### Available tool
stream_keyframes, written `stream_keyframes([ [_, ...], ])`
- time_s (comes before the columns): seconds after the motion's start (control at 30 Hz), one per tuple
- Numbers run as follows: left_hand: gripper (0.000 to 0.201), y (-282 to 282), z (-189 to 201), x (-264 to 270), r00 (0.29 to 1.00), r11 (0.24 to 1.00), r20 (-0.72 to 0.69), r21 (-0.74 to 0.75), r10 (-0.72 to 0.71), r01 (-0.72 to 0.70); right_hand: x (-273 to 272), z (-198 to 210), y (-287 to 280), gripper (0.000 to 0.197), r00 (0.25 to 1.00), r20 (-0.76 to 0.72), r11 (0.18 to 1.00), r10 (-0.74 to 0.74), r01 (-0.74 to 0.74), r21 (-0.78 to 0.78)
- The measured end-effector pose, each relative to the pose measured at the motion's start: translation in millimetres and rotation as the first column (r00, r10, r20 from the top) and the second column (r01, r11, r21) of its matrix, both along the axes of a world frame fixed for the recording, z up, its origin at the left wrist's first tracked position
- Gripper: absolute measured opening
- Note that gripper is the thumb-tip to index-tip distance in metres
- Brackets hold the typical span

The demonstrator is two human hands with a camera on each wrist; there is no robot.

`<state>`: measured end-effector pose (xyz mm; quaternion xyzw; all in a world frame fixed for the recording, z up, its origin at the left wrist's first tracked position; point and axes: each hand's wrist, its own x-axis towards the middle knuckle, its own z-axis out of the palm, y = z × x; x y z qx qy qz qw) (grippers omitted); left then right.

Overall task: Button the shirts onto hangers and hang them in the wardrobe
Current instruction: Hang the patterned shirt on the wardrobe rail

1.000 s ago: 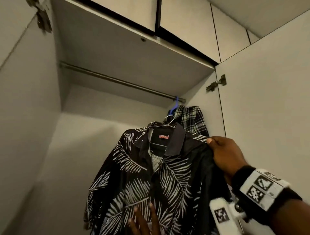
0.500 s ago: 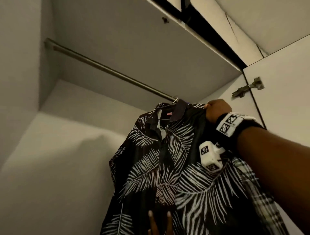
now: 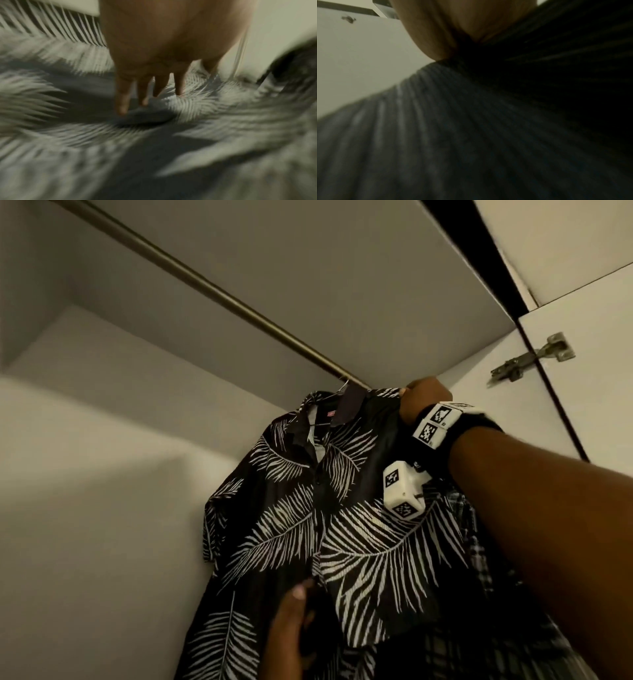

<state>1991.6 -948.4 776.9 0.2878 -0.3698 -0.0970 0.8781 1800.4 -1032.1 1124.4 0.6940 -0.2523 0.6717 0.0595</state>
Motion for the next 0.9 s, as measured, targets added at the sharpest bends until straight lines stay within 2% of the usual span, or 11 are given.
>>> stream_keyframes([
  [0.07, 0.118, 9.2, 25.8, -14.9, 0.948, 0.999, 0.316, 0.035, -0.041, 0.031, 5.0, -2.4, -8.5, 0.031, 1.000, -0.017, 1.000, -0.026, 0.026, -0.006],
  [0.1, 0.102, 10.3, 37.7, -30.0, 0.912, 0.982, 0.375, 0.019, 0.168, -0.189, 6.4, -2.8, -12.9, 0.031, 0.999, -0.022, 0.999, -0.040, 0.040, -0.006],
  [0.13, 0.093, -6.8, 44.7, -44.9, 0.857, 0.987, 0.492, -0.043, 0.155, -0.153, 7.8, -2.9, -17.9, 0.032, 0.999, -0.020, 0.999, -0.047, 0.047, -0.006],
  [0.2, 0.102, -18.2, 55.1, -57.2, 0.695, 0.977, 0.687, -0.121, 0.210, -0.176, 6.1, -2.4, -24.9, 0.033, 0.999, -0.009, 0.999, -0.050, 0.050, -0.020],
  [0.3, 0.090, -51.2, 67.1, -55.1, 0.414, 0.854, 0.818, -0.167, 0.399, -0.492, -2.2, -3.7, -26.2, 0.034, 0.997, 0.028, 0.994, -0.067, 0.069, -0.081],
  [0.4, 0.079, -81.0, 80.9, -38.8, 0.250, 0.717, 0.844, -0.206, 0.475, -0.666, -9.5, -5.3, -24.2, 0.034, 0.993, 0.080, 0.988, -0.087, 0.096, -0.119],
  [0.53, 0.083, -93.0, 103.3, -36.5, 0.119, 0.633, 0.876, -0.237, 0.467, -0.737, -8.7, 2.2, -24.2, 0.031, 0.979, 0.196, 0.991, -0.060, 0.082, -0.103],
  [0.63, 0.082, -99.3, 118.3, -36.0, 0.092, 0.634, 0.899, -0.225, 0.427, -0.740, -4.5, 12.3, -26.2, 0.029, 0.973, 0.229, 0.995, -0.038, 0.057, -0.079],
  [0.8, 0.035, -103.0, 129.7, -31.9, -0.139, 0.398, 0.857, -0.367, 0.496, -0.841, 12.5, 23.3, -28.3, 0.022, 0.981, 0.192, 0.997, -0.014, 0.028, -0.069],
  [0.83, 0.028, -101.4, 129.4, -34.2, -0.135, 0.388, 0.867, -0.348, 0.480, -0.854, 13.1, 23.6, -28.9, 0.022, 0.981, 0.193, 0.998, -0.005, 0.016, -0.059],
  [0.9, 0.041, -104.5, 127.3, -32.5, -0.062, 0.411, 0.915, -0.239, 0.398, -0.880, 10.4, 22.2, -31.2, 0.023, 0.988, 0.155, 0.999, -0.014, 0.021, -0.044],
])
